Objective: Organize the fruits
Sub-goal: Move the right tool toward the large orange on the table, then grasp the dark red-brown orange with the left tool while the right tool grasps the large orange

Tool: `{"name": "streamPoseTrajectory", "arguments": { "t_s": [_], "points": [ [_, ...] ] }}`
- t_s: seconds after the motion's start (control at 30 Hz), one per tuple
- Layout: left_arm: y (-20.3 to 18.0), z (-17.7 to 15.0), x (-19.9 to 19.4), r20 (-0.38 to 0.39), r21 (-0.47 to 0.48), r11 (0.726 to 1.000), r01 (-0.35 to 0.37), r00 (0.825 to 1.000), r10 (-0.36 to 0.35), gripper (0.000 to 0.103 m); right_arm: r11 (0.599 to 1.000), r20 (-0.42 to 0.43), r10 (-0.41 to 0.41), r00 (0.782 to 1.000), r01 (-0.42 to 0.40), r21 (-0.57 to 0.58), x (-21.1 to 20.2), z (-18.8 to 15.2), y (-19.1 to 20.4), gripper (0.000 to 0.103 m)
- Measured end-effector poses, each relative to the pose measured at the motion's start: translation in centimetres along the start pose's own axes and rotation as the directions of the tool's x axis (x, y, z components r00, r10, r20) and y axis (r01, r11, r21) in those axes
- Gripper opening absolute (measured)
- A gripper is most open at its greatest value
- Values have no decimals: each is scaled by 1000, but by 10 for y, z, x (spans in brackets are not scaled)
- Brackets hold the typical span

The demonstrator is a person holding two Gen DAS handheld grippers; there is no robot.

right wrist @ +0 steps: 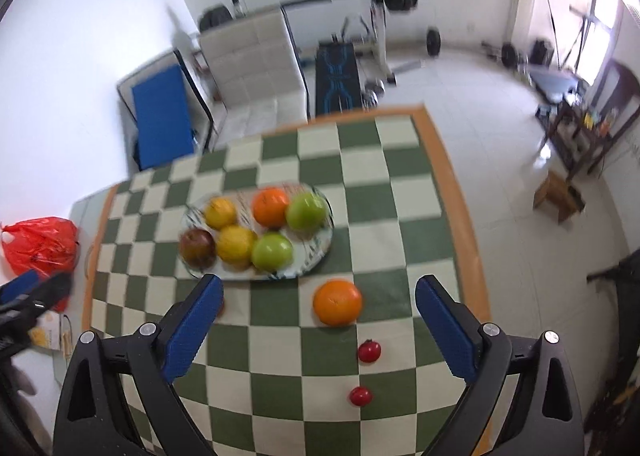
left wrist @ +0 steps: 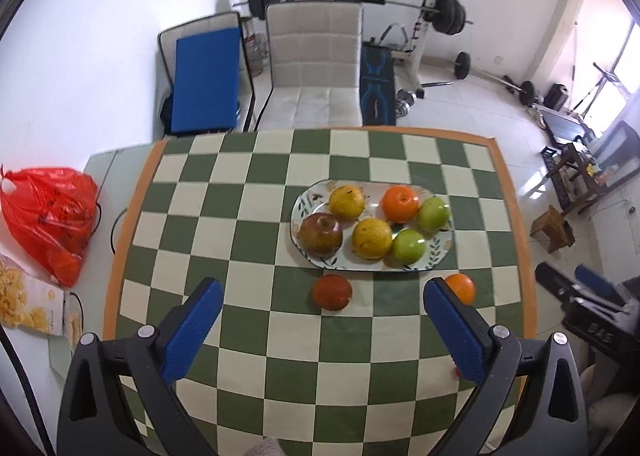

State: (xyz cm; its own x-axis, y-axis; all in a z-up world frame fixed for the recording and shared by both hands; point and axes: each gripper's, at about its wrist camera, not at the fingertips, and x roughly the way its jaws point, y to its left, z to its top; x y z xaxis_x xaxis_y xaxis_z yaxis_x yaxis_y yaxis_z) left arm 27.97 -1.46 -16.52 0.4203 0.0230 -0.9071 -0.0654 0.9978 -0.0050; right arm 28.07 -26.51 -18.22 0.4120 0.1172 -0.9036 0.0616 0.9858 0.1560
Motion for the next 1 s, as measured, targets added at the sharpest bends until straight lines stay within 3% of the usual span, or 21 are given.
{"name": "streamPoseTrajectory", "arguments": {
  "t_s": [0.1, 0.23, 0.4, 0.57, 0.63, 0.7, 0.77, 0.87, 1.0],
  "points": [
    [8, -3, 46, -70, -30, 998, -46, 997, 44, 103, 999, -135, 11, 991, -5, 39, 71, -5, -17, 99],
    [6, -15, 111, -205, -6, 996, -85, 975, 82, 103, 997, -254, -13, 967, 31, 67, 141, -17, -28, 99],
    [-1, -29, 180, -387, 11, 999, -46, 921, 47, 103, 996, -344, -15, 939, 44, 76, 192, -24, -30, 99],
    [-13, -32, 224, -480, 27, 999, -19, 877, 29, 103, 996, -386, -6, 923, 40, 80, 212, -26, -29, 98],
    [-17, -32, 235, -491, 40, 999, -12, 871, 30, 102, 995, -396, 7, 918, 33, 94, 219, -28, -30, 98],
    [-21, -33, 241, -491, 57, 998, -7, 871, 34, 89, 994, -404, 17, 915, 27, 102, 224, -30, -31, 95],
    [-23, -34, 245, -492, 71, 997, -3, 870, 38, 58, 995, -409, 17, 912, 25, 97, 227, -30, -29, 88],
    [-26, -36, 245, -482, 85, 996, -6, 875, 46, 55, 996, -430, 12, 903, 25, 82, 234, -32, -26, 74],
    [-29, -46, 238, -481, 89, 996, 4, 876, 39, 54, 998, -443, -10, 897, 35, 48, 236, -39, -22, 68]
  ]
}}
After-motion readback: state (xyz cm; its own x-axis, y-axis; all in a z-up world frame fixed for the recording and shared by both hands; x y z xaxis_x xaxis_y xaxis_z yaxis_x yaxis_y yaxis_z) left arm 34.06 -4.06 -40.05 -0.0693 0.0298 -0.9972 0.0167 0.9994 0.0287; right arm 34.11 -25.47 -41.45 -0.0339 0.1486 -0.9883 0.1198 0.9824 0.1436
